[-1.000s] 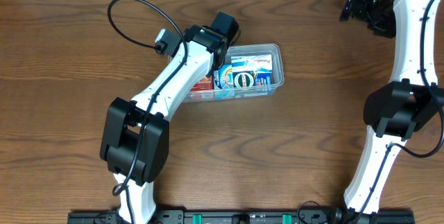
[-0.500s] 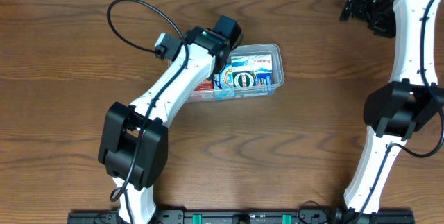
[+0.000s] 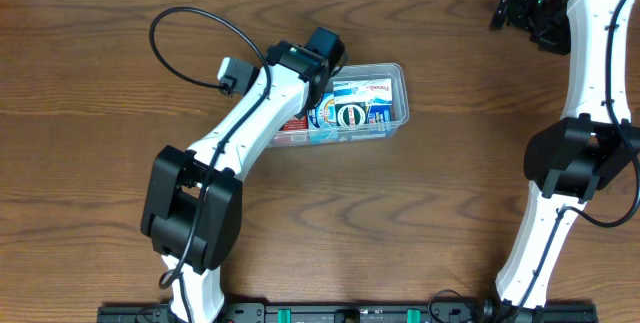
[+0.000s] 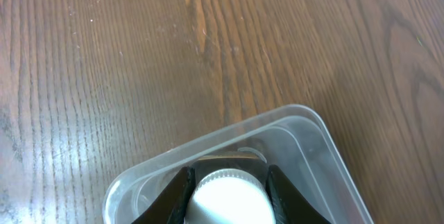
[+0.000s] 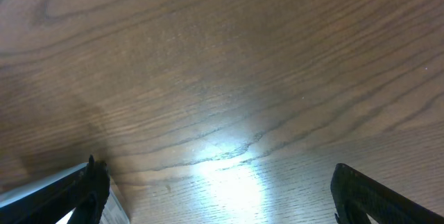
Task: Pack container
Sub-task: 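Carry the bottle right over the container with the left gripper, then lower the bottle into the container's left end beside the red box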
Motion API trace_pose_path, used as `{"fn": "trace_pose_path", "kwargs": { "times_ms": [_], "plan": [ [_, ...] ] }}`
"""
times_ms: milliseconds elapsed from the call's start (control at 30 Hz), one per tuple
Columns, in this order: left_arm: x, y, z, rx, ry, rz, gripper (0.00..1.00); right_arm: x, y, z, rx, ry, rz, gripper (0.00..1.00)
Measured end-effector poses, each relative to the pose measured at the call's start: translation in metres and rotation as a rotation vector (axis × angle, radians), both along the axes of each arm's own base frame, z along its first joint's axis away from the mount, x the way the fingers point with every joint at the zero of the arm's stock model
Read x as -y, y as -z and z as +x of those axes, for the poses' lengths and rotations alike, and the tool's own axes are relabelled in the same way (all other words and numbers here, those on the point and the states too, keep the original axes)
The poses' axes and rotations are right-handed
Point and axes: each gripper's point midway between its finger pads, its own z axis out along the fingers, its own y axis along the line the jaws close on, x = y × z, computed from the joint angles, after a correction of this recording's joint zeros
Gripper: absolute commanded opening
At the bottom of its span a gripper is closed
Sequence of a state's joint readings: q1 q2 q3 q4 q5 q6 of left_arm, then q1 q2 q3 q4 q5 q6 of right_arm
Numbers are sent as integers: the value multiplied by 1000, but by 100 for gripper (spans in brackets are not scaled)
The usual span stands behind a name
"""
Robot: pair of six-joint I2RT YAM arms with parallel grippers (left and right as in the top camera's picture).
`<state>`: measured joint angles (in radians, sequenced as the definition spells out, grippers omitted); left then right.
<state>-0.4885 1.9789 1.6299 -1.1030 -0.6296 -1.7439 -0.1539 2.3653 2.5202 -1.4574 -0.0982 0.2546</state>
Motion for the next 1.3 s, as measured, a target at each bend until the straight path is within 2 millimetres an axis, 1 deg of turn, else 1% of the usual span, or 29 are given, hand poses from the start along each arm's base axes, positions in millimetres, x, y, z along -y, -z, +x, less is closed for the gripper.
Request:
{"fn": "trace_pose_path", "kwargs": {
  "times_ms": [167, 333, 367, 433, 467, 533, 600, 833, 1033, 1167, 1300],
  "plan": [
    [-11, 4, 2, -2, -37, 9, 6, 0, 0, 0, 0, 1, -2, 99],
    [-17, 7, 3, -8, -52, 11, 7, 1, 0, 0, -1, 1, -4, 99],
    [-17, 7, 4, -8, -52, 11, 16, 1, 0, 0, -1, 1, -4, 99],
    [-17, 7, 4, -8, -52, 12, 45, 1, 0, 0, -1, 1, -4, 99],
    [-17, 7, 4, -9, -51, 14, 50, 1, 0, 0, -1, 1, -4, 99],
    [-18, 6, 4, -5, -52, 21, 52, 1, 0, 0, -1, 1, -4, 99],
    [-20, 5, 5, -2, -50, 33, 58, 1, 0, 0, -1, 1, -5, 99],
    [-19, 4, 8, -3, -24, 40, 58, 1, 0, 0, -1, 1, -5, 99],
    [-11, 0, 28, 23, 70, 49, 58, 1, 0, 0, -1, 1, -5, 99],
    [-4, -6, 45, 46, 157, 63, 57, 1, 0, 0, -1, 1, -5, 99],
    [-1, -15, 50, 4, 279, 106, 57, 1, 0, 0, -1, 1, -5, 99]
  ]
}}
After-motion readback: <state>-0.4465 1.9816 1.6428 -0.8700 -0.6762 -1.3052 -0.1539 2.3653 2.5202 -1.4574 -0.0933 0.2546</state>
